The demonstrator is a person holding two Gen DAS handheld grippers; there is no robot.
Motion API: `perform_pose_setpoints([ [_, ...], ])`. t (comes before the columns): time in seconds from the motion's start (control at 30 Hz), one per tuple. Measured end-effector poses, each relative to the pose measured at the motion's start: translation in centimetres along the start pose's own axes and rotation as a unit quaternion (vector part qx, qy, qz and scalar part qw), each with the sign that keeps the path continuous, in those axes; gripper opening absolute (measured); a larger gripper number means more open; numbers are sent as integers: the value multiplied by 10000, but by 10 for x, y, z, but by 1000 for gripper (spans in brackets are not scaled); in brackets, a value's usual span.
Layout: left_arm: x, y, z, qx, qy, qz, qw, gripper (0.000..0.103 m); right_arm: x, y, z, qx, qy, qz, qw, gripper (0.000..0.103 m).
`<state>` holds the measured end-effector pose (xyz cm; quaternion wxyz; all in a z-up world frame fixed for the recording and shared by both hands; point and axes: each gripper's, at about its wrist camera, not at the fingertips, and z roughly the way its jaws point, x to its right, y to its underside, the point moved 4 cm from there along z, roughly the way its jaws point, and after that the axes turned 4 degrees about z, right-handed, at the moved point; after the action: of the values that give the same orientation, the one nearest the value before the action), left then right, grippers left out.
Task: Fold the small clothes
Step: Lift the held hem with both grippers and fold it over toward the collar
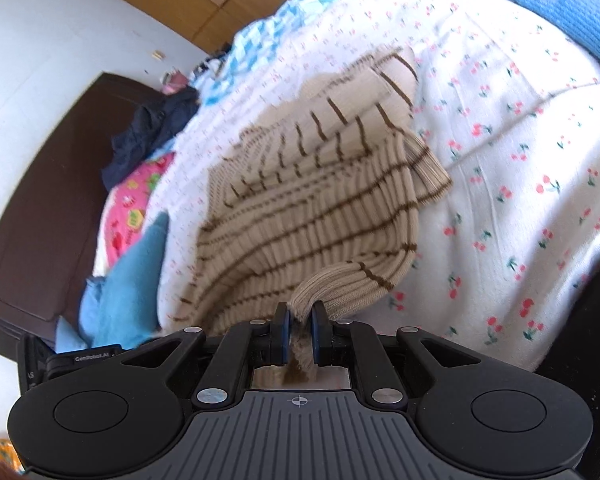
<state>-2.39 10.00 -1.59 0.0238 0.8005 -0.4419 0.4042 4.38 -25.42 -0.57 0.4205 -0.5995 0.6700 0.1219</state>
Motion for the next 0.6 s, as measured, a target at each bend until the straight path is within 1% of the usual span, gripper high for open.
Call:
perform_pose_setpoints([
  [0.13, 7, -10, -9, 187, 149, 106, 9997, 12, -11, -5, -2, 134, -116, -54, 9998, 11],
  [0.2, 9, -11, -11, 250, 43, 235, 9994, 12, -13, -6, -1, 154, -111, -78, 9998, 11],
  [0.27, 9, -7, -11, 233, -186, 396, 9988, 12, -15, -5, -1, 192, -95, -98, 9997, 11],
  [0.33, 7, -1, -4, 65, -346, 419, 9985, 12, -13, -4, -4, 260, -103, -59, 9996, 11],
  [0.43, -2, 9, 6, -345, -607, 285, 9972, 12, -5, -5, -9, 344, -111, 67, 9993, 11],
  [0.5, -4, 13, 12, -479, -841, 276, 9949, 13, 1, -5, -10, 363, -75, 97, 9993, 11],
  [0.53, -4, 13, 15, -532, -935, 277, 9938, 16, 4, -4, -9, 345, -78, 110, 9993, 11],
  [0.57, -4, 13, 18, -572, -1051, 283, 9924, 23, 7, -3, -7, 317, -95, 136, 9994, 11],
  [0.6, -6, 14, 22, -625, -1226, 283, 9901, 27, 9, -3, -5, 296, -118, 167, 9994, 11],
])
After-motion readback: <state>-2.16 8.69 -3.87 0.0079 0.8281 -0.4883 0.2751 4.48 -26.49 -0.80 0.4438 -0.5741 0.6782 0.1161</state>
